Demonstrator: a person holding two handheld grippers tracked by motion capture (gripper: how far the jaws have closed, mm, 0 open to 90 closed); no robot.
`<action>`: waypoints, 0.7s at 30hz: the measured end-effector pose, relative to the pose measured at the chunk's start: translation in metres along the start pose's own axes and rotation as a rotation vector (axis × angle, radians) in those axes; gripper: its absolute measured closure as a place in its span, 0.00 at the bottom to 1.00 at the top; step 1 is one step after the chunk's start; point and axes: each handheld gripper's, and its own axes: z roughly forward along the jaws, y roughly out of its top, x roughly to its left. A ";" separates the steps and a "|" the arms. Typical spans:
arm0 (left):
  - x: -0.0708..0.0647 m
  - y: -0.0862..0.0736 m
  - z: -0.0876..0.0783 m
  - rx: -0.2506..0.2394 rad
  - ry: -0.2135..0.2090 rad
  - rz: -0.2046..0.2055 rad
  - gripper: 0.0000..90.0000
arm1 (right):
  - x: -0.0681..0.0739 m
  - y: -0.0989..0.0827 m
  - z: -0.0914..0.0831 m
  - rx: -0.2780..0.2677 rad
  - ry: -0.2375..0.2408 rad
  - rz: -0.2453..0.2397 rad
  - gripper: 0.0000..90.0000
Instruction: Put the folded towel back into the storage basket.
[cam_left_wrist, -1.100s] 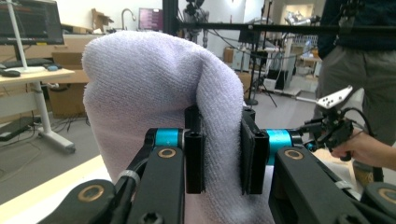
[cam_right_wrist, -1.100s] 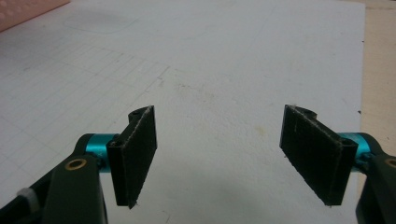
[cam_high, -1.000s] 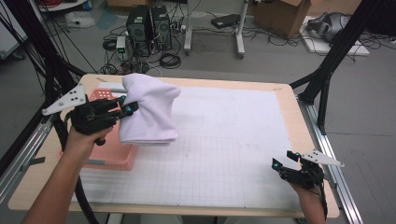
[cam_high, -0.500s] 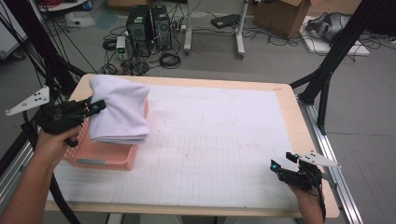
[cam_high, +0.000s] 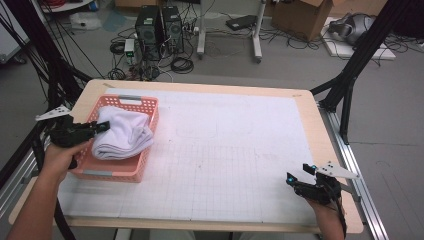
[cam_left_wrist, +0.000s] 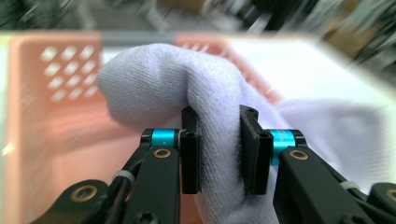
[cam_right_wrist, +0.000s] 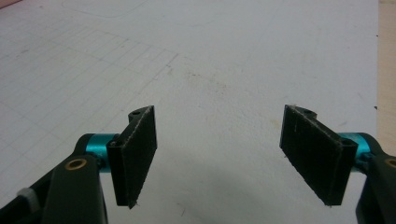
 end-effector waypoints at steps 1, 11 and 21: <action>-0.001 0.001 0.004 0.039 0.041 0.006 0.78 | 0.000 0.000 0.000 0.000 0.001 0.002 0.29; -0.013 0.007 0.007 0.088 0.342 0.017 0.43 | -0.001 0.000 -0.001 -0.002 0.000 -0.005 0.29; -0.031 0.001 0.035 0.148 0.245 0.043 0.50 | 0.004 0.001 0.003 0.011 0.012 -0.014 0.29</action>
